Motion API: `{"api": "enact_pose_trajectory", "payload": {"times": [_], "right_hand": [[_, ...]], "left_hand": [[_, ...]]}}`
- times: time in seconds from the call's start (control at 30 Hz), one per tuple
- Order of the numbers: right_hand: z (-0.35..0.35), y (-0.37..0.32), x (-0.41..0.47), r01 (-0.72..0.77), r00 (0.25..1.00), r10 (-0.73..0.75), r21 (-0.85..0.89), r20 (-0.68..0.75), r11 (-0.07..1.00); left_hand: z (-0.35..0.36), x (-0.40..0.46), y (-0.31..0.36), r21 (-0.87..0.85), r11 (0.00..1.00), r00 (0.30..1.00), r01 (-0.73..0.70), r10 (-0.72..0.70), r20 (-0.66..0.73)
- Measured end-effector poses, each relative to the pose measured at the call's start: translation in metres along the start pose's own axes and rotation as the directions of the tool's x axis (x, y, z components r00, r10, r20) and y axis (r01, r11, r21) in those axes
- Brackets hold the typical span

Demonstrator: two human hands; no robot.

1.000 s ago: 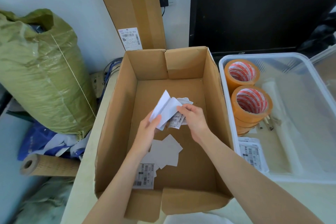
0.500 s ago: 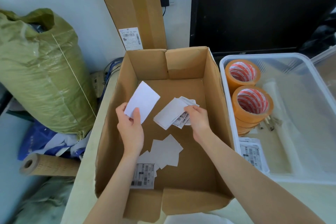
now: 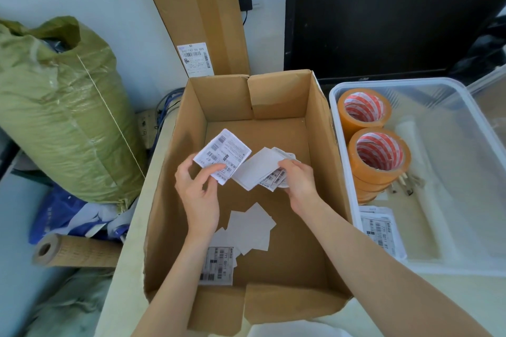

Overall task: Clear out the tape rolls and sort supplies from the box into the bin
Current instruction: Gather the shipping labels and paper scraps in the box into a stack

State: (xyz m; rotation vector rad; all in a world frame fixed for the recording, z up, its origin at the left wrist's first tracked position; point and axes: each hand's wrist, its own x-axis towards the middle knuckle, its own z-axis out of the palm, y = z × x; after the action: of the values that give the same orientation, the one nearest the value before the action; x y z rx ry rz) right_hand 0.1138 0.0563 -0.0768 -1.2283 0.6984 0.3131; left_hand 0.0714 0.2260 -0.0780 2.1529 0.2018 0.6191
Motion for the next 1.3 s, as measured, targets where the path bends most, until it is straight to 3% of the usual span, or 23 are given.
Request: {"api": "enact_pose_trajectory", "payload": {"times": [0.1,0.2,0.37,0.47,0.5,0.57,0.6,0.63,0.7,0.77,0.83,0.87,1.0,1.13,1.2,1.3], "right_hand": [[-0.001,0.000,0.001,-0.003,1.000,0.003,0.015,0.008,1.000],[-0.001,0.000,0.002,-0.003,1.000,0.002,0.022,0.013,1.000],[-0.001,0.000,0.002,-0.003,1.000,0.002,0.040,0.017,0.999],[0.001,0.000,0.003,-0.009,1.000,0.008,0.056,0.031,0.998],[0.001,0.001,0.003,-0.010,0.999,0.008,0.059,0.033,0.998],[0.001,0.002,0.004,0.003,0.999,-0.005,0.058,0.032,0.998],[0.001,0.002,0.005,0.011,0.999,-0.013,0.049,0.031,0.999],[0.001,0.003,0.006,0.018,0.999,-0.020,0.047,0.030,0.999],[0.000,0.004,0.007,0.043,0.998,-0.044,0.036,0.039,0.998],[0.000,0.004,0.007,0.074,0.997,-0.073,-0.007,0.034,0.997],[0.000,0.001,0.003,0.121,0.992,-0.120,-0.050,0.031,0.991],[0.000,0.001,0.001,0.147,0.989,-0.144,-0.070,0.040,0.987],[0.001,0.001,0.000,0.168,0.982,-0.155,-0.127,0.104,0.978],[0.006,0.005,-0.002,0.257,0.910,-0.188,-0.146,0.371,0.955],[0.007,0.008,-0.003,0.274,0.883,-0.174,-0.179,0.436,0.945],[0.007,0.007,-0.002,0.306,0.905,-0.203,-0.241,0.373,0.921]], "left_hand": [[-0.002,0.001,0.001,-0.083,0.994,0.997,0.077,-0.074,0.039],[-0.004,0.005,0.001,0.140,0.982,0.979,-0.129,0.104,0.176],[-0.003,0.005,-0.004,0.409,0.762,0.811,-0.502,0.251,0.528],[0.004,0.001,-0.013,0.394,0.671,0.749,-0.629,0.385,0.540],[0.006,0.000,-0.013,0.363,0.686,0.755,-0.630,0.431,0.495],[0.006,0.000,-0.002,0.242,0.862,0.878,-0.445,0.366,0.308],[0.005,0.001,0.007,0.142,0.959,0.958,-0.246,0.219,0.183],[0.004,0.003,0.015,0.024,1.000,0.997,-0.020,0.018,0.078],[0.002,0.008,0.021,-0.202,0.923,0.942,0.327,-0.335,-0.007],[0.000,0.013,0.022,-0.478,0.722,0.844,0.500,-0.531,0.081],[-0.001,0.014,0.020,-0.609,0.543,0.779,0.578,-0.589,0.215],[-0.001,0.012,0.020,-0.592,0.531,0.766,0.606,-0.591,0.253],[0.006,0.007,0.014,-0.367,0.695,0.786,0.618,-0.542,0.297],[0.019,0.006,0.009,-0.048,0.835,0.805,0.548,-0.511,0.301],[0.026,0.007,0.011,-0.008,0.854,0.803,0.520,-0.486,0.346],[0.032,0.009,0.012,-0.051,0.877,0.821,0.478,-0.425,0.381]]}}
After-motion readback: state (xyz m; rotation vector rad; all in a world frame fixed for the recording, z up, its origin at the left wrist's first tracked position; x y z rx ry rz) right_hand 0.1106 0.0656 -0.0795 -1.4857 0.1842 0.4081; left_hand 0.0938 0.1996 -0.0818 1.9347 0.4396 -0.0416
